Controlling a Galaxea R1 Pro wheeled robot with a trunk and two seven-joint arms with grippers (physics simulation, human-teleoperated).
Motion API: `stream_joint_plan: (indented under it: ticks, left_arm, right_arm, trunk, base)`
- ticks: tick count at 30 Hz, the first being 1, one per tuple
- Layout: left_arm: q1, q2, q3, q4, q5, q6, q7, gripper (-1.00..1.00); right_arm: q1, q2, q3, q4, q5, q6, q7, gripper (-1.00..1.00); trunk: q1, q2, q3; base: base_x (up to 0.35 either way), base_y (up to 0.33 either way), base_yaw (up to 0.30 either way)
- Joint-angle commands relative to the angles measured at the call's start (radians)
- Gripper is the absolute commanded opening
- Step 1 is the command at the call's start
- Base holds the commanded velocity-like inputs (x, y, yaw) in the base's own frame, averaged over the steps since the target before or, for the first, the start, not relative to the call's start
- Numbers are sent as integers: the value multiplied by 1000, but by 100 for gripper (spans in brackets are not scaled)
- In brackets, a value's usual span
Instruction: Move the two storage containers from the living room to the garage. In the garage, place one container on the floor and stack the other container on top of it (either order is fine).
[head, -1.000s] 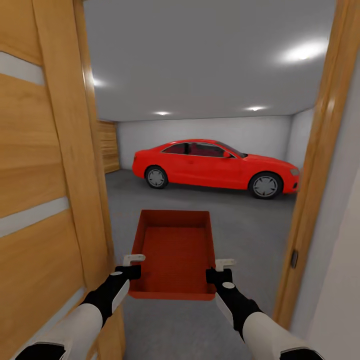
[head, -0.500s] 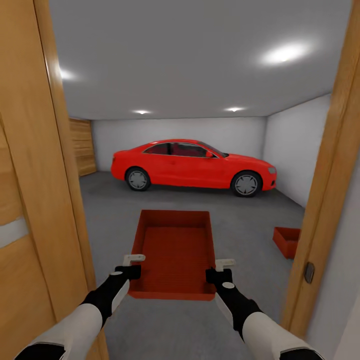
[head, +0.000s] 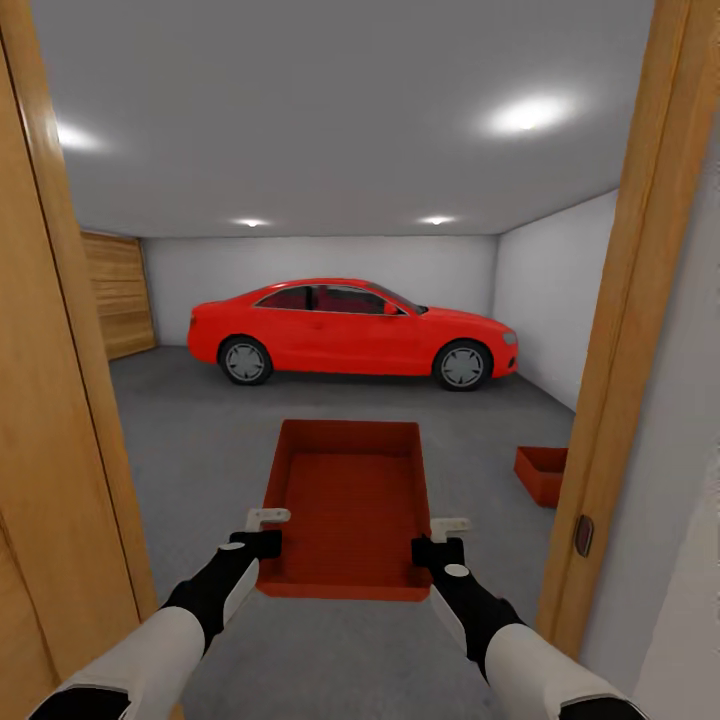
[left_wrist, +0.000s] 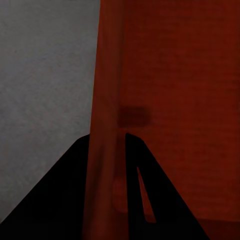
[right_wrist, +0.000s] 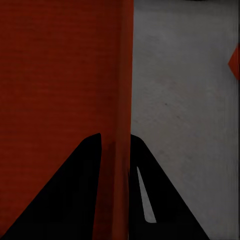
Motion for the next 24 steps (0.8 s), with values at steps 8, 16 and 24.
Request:
stream_joint_plan:
  ticks: [8,16,24]
  left_arm:
    - [-1,4,23,-4,1,-6,11,-100]
    - [-1,5,23,-4,1,-6,11,-100]
    - [-1,5,23,-5,1,-6,11,-100]
  right_arm:
    - [-1,-20,-9,3,-8,-1,-9,-100]
    - [0,-19,-9,6,-8,-1,-9,-100]
    - [0,-19,-9,7,-8,-4,-9,-100]
  trunk:
    - [0,-1,-1]
    - [0,-1,-1]
    - [0,-1,-1]
  base:
    - [48,12,-22]
    - [243,171,-1]
    - [167,116,0]
